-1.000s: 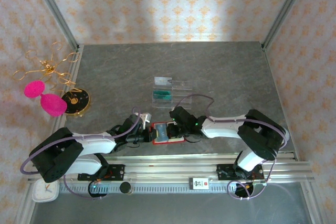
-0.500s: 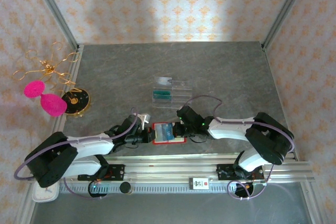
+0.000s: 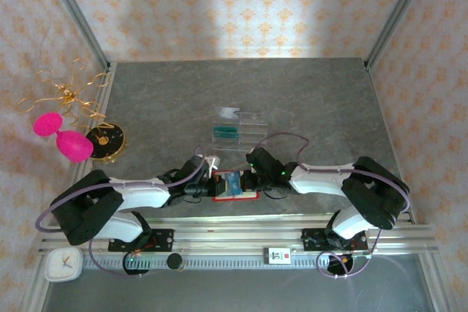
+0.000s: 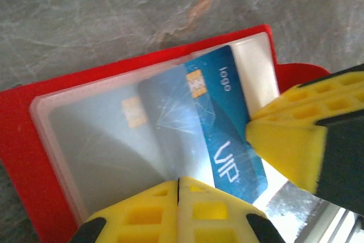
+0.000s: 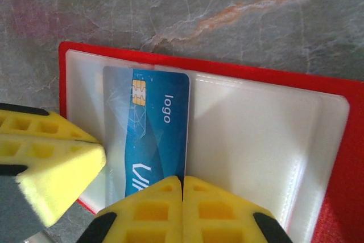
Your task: Take the credit cards out of the card holder
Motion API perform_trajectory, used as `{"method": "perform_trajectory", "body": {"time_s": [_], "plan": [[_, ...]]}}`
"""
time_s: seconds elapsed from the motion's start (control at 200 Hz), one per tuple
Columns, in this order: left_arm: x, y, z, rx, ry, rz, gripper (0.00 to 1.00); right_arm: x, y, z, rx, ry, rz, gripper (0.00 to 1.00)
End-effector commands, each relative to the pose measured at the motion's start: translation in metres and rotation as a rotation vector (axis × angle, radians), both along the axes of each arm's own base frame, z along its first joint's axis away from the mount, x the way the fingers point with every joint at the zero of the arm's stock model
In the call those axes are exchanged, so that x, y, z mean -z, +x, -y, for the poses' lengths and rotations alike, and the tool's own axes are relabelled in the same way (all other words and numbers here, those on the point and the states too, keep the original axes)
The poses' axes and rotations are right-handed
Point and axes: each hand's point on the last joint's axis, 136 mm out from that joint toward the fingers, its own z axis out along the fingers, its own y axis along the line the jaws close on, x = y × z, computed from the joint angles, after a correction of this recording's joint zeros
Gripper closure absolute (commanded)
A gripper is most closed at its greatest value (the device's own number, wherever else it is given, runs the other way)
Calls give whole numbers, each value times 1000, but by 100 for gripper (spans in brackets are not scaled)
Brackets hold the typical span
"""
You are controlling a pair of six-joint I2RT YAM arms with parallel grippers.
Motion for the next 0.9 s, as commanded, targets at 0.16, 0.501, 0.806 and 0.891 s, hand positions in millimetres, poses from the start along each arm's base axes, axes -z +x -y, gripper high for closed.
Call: {"method": "perform_trajectory", "body": {"time_s": [0.16,0.501,0.806,0.891], "plan": [[21,-5,-8,3,73,-42,100,7,-7,1,-22,33,-18,79],[28,-12,-16,3,97,-61,100,10,1,8,20,3,-6,96],[5,0,-4,2,33,-3,94,-49,15,33,-23,-12,224,100],[-13,9,6,3,-22,27,86,-82,27,30,-49,-16,328,100]]}}
